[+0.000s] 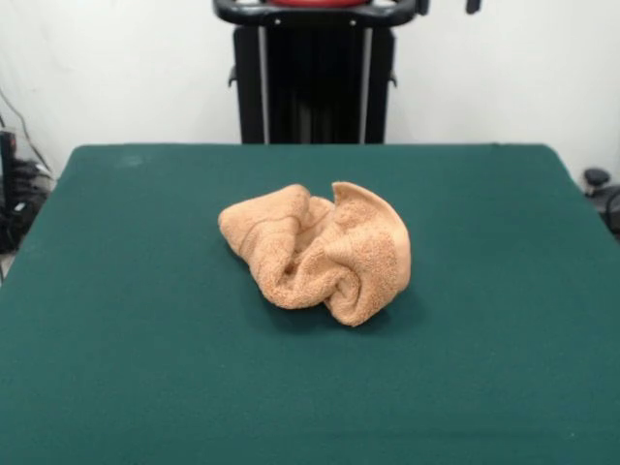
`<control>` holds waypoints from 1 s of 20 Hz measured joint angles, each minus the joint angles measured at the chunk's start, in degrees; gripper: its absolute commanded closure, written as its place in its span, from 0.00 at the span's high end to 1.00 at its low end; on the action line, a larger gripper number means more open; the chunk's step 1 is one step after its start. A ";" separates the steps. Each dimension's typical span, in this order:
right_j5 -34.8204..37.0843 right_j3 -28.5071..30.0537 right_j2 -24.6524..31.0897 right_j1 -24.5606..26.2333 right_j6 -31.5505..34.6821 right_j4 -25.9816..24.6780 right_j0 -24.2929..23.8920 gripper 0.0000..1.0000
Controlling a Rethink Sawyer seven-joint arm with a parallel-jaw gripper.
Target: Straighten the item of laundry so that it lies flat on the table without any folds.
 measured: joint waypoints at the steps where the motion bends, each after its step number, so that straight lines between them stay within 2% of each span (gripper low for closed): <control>1: 0.00 -0.18 0.00 0.28 0.00 -0.01 -0.26 1.00; 20: -0.32 -4.35 0.02 7.36 0.00 0.00 -0.94 1.00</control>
